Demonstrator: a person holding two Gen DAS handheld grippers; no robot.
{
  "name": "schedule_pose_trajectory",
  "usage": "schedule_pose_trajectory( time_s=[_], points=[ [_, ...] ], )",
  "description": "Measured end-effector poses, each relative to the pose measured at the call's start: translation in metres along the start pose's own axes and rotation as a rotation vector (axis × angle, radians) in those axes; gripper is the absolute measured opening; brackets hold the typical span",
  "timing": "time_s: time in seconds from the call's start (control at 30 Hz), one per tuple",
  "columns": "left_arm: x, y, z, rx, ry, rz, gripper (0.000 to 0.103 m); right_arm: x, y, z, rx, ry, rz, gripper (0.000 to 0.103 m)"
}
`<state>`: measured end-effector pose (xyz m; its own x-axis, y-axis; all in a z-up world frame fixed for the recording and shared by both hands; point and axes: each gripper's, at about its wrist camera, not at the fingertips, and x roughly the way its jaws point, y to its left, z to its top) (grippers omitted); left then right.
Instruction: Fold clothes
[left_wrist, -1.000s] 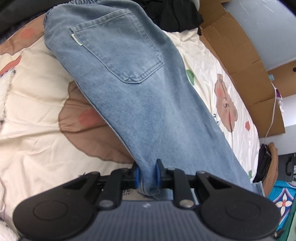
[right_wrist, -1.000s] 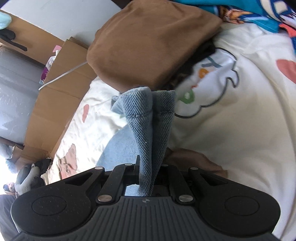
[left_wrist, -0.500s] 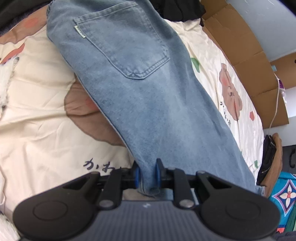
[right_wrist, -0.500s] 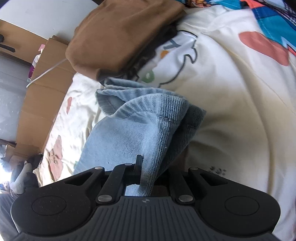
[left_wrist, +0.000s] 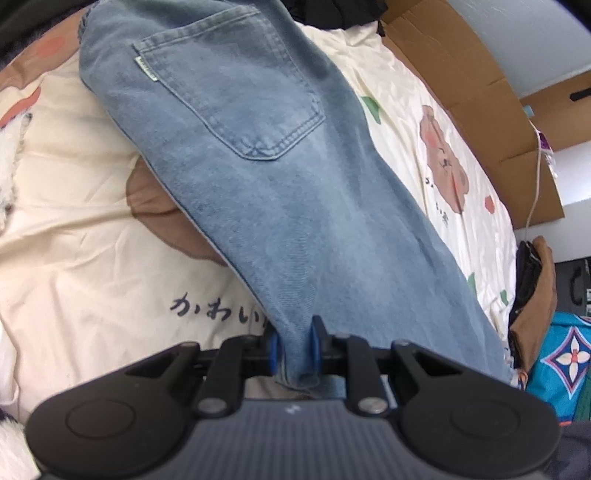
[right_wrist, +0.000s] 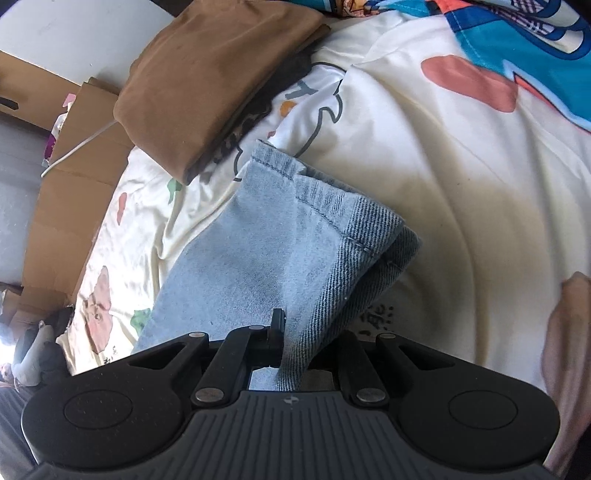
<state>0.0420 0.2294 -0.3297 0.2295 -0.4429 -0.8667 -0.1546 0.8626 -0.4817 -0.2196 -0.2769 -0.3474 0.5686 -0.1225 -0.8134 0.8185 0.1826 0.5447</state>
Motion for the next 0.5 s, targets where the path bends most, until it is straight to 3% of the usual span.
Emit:
schedule_pose_trajectory(
  time_s=[0.13,0.23,0.4,0.5],
  points=[
    [0.020,0.011,-0.001,-0.034,0.021,0.012,0.018,0.011,-0.007,-0.002,0.014,0.016,-0.065,0.008],
    [0.040,0.013,-0.001,-0.033,0.040,0.061,0.019,0.021,-0.010,0.000,0.027,0.021,-0.123,0.011],
    [0.048,0.018,0.003,-0.066,0.066,0.090,0.028,0.015,-0.013,0.011,0.020,0.012,-0.194,0.032],
    [0.037,0.016,0.008,-0.057,0.061,0.119,0.031,0.000,-0.018,0.020,0.033,-0.022,-0.198,0.035]
  ],
)
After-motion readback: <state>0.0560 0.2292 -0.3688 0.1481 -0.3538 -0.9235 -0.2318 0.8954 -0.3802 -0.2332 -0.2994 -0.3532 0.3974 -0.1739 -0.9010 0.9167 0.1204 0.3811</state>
